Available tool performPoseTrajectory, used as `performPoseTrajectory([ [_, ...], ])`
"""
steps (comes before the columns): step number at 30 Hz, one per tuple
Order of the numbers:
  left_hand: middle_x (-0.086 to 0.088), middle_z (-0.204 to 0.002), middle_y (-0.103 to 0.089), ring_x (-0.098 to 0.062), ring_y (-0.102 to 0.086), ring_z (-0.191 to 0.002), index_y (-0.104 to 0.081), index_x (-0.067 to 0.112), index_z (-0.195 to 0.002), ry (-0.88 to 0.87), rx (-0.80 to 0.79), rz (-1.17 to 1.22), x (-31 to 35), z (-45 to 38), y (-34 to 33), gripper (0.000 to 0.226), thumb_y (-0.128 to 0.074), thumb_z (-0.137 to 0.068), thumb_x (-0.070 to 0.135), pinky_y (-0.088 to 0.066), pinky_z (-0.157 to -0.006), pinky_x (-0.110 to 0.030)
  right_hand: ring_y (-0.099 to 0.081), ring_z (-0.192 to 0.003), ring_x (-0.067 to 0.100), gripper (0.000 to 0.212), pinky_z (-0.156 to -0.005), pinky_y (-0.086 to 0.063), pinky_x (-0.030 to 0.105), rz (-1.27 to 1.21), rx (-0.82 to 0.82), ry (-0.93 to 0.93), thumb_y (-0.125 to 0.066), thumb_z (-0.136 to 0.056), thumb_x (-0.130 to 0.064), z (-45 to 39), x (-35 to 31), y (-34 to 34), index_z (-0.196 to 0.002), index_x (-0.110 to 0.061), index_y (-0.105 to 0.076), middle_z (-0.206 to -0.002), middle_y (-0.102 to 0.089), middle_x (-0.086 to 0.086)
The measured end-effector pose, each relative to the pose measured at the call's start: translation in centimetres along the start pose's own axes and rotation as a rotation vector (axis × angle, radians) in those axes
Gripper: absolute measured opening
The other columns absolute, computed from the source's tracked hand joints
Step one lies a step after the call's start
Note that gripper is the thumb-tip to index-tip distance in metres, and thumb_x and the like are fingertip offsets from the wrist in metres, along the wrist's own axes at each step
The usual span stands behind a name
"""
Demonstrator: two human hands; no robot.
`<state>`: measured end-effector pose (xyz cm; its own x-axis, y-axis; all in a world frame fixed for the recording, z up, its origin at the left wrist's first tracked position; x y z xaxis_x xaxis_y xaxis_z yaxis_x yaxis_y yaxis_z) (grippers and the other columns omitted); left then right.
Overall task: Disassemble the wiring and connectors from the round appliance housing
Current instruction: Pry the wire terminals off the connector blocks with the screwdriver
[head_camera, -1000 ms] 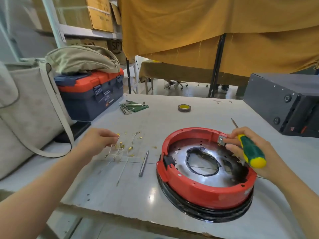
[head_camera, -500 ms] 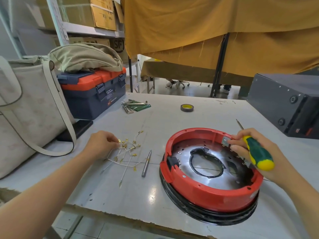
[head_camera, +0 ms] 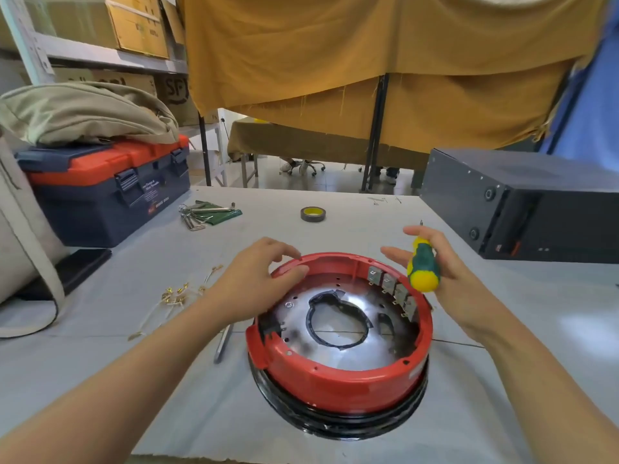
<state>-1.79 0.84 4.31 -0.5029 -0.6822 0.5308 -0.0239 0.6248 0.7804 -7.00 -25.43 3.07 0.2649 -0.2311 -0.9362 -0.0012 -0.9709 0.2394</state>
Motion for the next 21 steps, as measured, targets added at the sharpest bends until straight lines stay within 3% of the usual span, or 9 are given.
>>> performPoseTrajectory([
  [3,0.004,-0.133,-0.047,-0.013,-0.045,-0.119,-0.05,0.027,-0.131,-0.033,-0.126,-0.087,1.5,-0.5,-2.3,0.057,-0.051,-0.085,0.06,-0.032,-0.099,-0.023,-0.064,-0.112,0.029,0.048,-0.098,-0.046,0.031,-0.233,0.039,0.047,-0.041,-0.092,0.01,-0.3,-0.9,1.2,-0.133,-0.015,-0.043,-0.116,-0.067,0.019],
  [6,0.0,-0.15,-0.033,-0.021,-0.029,-0.138,-0.033,0.027,-0.144,-0.04,-0.187,-0.285,2.0,-1.1,-4.0,0.074,-0.04,-0.084,0.069,-0.023,-0.113,-0.033,-0.064,-0.105,0.039,0.052,-0.095,-0.052,0.039,-0.444,0.038,0.048,-0.039,-0.086,0.006,-0.5,-1.4,2.3,-0.135,-0.011,-0.042,-0.114,-0.065,0.028],
  [10,0.001,-0.158,-0.015,-0.021,-0.015,-0.144,-0.017,0.026,-0.15,-0.028,-0.229,-0.421,1.2,-1.4,-5.0,0.082,-0.033,-0.084,0.072,-0.017,-0.117,-0.038,-0.065,-0.093,0.036,0.06,-0.083,-0.055,0.038,-0.555,-0.011,0.014,-0.039,-0.08,0.003,-0.4,-1.1,3.7,-0.138,-0.01,-0.039,-0.115,-0.062,0.034],
  [16,0.002,-0.159,-0.011,-0.02,-0.012,-0.145,-0.015,0.029,-0.15,-0.032,-0.251,-0.461,0.8,-2.0,-5.2,0.083,-0.03,-0.082,0.074,-0.018,-0.117,-0.038,-0.065,-0.085,0.035,0.054,-0.077,-0.057,0.039,-0.634,-0.025,-0.055,-0.037,-0.083,-0.01,0.4,-0.1,5.7,-0.134,-0.016,-0.052,-0.11,-0.065,0.026],
  [18,0.002,-0.159,-0.011,-0.02,-0.012,-0.144,-0.017,0.029,-0.15,-0.039,-0.253,-0.475,0.8,-2.0,-5.2,0.082,-0.029,-0.082,0.074,-0.018,-0.116,-0.039,-0.064,-0.082,0.033,0.053,-0.075,-0.057,0.04,-0.549,-0.018,-0.106,-0.035,-0.081,-0.01,0.5,0.7,5.9,-0.129,-0.018,-0.058,-0.101,-0.063,0.02],
  [21,0.002,-0.159,-0.011,-0.02,-0.012,-0.144,-0.018,0.03,-0.15,-0.043,-0.252,-0.483,0.8,-2.1,-5.2,0.081,-0.03,-0.082,0.073,-0.018,-0.116,-0.039,-0.059,-0.066,0.024,0.047,-0.061,-0.054,0.035,-0.348,0.074,-0.228,-0.029,-0.094,-0.004,0.4,2.5,5.7,-0.121,-0.024,-0.063,-0.092,-0.056,0.015],
])
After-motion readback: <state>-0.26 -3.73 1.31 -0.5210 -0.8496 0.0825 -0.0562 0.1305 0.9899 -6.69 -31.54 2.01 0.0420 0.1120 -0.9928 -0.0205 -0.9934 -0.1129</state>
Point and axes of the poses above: each hand's wrist, its own z-axis away from the middle knuckle, its own y-axis out of the back of the hand, x = y × z, the point moved 3 cm from there along -z, towards the middle knuckle
